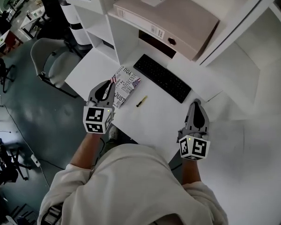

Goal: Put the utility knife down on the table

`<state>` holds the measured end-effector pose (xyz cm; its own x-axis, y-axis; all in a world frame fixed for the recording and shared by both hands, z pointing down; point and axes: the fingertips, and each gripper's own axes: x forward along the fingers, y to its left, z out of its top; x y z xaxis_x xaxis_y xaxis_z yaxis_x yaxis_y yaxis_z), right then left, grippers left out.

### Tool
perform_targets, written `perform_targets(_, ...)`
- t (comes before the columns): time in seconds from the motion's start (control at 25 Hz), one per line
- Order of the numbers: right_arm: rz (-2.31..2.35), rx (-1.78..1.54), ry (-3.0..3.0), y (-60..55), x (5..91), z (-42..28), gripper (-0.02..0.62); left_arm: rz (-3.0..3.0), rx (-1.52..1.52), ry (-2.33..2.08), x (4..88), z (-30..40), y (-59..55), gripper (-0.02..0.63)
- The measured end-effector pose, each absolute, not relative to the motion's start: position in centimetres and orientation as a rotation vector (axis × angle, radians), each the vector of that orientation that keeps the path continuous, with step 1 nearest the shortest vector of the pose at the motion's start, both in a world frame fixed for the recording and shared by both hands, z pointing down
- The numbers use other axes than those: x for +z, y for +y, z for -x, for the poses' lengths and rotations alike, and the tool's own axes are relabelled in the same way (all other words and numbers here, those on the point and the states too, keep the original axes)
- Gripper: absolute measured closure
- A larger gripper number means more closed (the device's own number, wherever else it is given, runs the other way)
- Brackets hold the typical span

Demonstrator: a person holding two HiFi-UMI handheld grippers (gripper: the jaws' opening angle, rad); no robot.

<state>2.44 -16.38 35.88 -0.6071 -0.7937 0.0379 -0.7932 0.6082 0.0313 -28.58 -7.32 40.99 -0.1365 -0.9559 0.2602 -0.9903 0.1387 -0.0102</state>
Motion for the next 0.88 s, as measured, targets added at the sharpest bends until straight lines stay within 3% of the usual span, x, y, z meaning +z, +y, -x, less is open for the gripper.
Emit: perform_targets(0.88,-1.152,-0.141,-2.900,-13.8,33.2,5.0,0.592,-1.776,-0.017,-2.603,32.6,34.3,4.1,0.606)
